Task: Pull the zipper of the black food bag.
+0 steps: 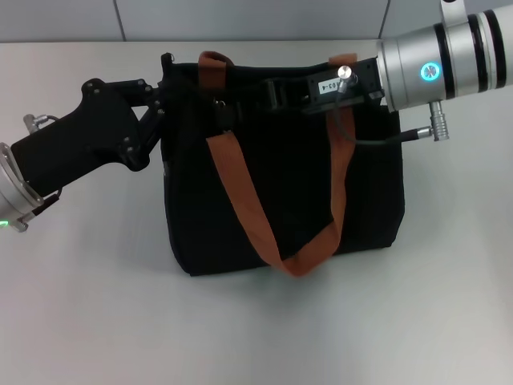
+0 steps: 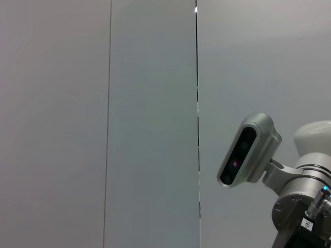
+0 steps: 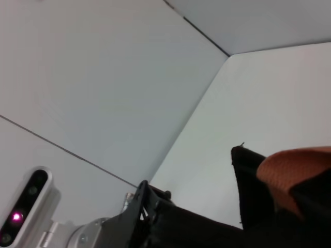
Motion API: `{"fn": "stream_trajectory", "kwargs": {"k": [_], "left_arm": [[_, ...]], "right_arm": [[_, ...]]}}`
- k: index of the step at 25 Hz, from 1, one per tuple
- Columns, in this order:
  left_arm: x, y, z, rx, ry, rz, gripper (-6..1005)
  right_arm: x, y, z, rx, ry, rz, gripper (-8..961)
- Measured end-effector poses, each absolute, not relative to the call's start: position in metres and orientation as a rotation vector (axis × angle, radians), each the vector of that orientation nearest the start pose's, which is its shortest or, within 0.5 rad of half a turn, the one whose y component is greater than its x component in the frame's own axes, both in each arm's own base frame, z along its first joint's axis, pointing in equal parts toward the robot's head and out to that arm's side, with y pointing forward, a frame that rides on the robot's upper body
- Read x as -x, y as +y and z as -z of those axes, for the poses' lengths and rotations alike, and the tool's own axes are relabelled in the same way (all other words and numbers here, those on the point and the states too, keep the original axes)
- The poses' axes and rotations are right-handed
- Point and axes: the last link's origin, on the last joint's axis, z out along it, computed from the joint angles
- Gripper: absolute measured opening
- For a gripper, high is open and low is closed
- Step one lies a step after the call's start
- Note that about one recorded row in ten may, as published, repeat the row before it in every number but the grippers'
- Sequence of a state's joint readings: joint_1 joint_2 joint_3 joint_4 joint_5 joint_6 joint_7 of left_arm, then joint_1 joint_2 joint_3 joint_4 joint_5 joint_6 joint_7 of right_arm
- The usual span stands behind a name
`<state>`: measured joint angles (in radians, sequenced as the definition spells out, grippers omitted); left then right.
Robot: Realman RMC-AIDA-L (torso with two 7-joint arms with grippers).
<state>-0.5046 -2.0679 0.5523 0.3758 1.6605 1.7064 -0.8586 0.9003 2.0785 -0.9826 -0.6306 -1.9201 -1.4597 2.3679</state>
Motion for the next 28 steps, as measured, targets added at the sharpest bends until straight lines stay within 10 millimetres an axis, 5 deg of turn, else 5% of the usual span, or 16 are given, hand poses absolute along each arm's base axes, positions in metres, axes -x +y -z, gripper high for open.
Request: {"fn": "stream_trajectory", "kwargs": {"k": [9, 18, 22, 28], "left_arm": [[0.255, 0.314, -0.012, 2.345, -0.214, 1.172, 33], [0.257, 0.317, -0.016, 2.330, -0.219, 1.162, 33], [0.257, 0.317, -0.016, 2.325, -0.221, 1.160, 33], [0.256, 0.317, -0.014, 2.334, -0.230, 1.166, 33]], "right_arm": [[-0.140, 0.393, 0.002, 2.650, 1.515, -0.543, 0], [-0.184, 0.379, -0.060, 2.416, 1.536, -0.584, 1], [-0.196, 0.368, -0.078, 2.398, 1.515, -0.697, 1], [-0.200, 0.347, -0.080, 2.541, 1.234, -1.109, 55]]}}
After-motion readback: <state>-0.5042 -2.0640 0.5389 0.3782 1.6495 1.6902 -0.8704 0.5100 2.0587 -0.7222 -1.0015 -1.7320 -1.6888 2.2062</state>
